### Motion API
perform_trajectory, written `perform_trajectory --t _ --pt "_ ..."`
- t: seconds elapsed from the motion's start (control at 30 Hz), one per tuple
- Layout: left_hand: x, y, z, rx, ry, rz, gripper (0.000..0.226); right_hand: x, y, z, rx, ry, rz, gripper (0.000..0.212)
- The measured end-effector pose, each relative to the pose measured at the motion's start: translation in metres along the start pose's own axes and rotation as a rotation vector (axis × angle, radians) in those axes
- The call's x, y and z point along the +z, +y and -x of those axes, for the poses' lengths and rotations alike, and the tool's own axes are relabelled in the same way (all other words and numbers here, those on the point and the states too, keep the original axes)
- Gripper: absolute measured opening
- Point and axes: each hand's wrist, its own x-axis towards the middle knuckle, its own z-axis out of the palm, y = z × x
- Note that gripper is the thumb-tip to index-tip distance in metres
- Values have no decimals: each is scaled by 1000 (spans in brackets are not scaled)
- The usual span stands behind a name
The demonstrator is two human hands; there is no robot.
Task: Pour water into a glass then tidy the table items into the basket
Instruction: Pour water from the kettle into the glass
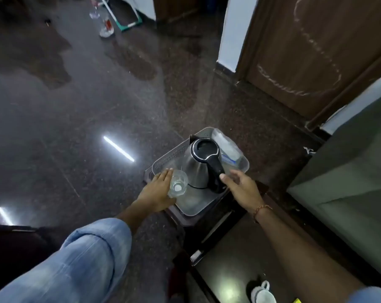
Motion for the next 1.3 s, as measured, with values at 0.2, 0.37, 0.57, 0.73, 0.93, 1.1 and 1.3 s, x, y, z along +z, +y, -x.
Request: perform_trajectory --t 0.2,0.37,0.57,0.73,0.93,1.1,1.3 --pt "17 -8 -35 -71 75 105 112 25 9 -22 68 -17 -144 30" --pt "35 -6 -56 -128 29 127 119 44 16 -42 86 84 0 19" --pt "35 -7 -60 -216 69 342 110 53 19 -57 108 162 -20 18" --pt "14 -8 -41 -191 190 509 97 52 -1 -52 26 192 -81 14" --pt "-49 -1 -4 -108 325 567 95 18 -27 -16 -140 241 18 23" --pt "-107 20 23 -17 412 537 97 -70 -73 46 -300 261 46 26" --pt "-156 71 64 120 487 527 95 -170 -173 146 -401 143 415 7"
